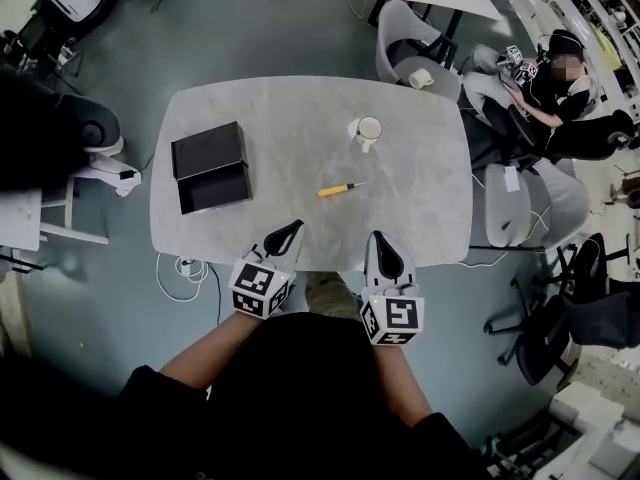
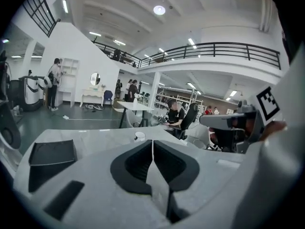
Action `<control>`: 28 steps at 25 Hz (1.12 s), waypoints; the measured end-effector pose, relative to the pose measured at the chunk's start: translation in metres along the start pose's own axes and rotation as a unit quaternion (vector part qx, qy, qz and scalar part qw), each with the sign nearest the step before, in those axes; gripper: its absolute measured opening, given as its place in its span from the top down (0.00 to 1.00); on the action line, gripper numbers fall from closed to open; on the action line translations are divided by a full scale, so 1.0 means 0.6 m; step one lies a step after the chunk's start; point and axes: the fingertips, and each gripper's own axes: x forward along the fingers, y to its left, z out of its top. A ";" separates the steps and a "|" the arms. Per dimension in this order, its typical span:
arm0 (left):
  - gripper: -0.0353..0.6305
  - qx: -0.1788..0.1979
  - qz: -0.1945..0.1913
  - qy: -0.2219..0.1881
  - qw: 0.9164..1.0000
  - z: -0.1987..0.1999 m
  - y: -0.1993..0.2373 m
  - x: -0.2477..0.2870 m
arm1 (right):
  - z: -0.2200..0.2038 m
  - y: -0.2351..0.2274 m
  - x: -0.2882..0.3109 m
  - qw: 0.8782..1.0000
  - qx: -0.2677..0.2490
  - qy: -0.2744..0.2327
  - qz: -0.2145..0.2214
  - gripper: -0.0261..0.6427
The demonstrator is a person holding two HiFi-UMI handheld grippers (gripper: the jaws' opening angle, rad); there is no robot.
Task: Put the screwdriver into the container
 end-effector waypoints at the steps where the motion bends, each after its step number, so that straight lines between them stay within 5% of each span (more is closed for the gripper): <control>1: 0.92 -0.005 -0.006 0.003 1.000 -0.002 -0.002 0.024 | -0.002 -0.020 0.012 1.000 0.004 0.003 0.004 0.94; 9: 0.92 0.059 -0.025 0.079 0.995 -0.044 0.000 0.200 | 0.015 -0.138 0.102 0.999 -0.002 0.011 0.052 0.94; 16: 0.92 0.124 -0.025 0.166 0.978 -0.124 0.042 0.282 | -0.026 -0.166 0.127 0.997 0.010 0.041 0.069 0.94; 28: 0.90 0.120 -0.029 0.272 0.955 -0.267 0.088 0.346 | -0.058 -0.190 0.131 0.997 0.038 0.065 0.033 0.94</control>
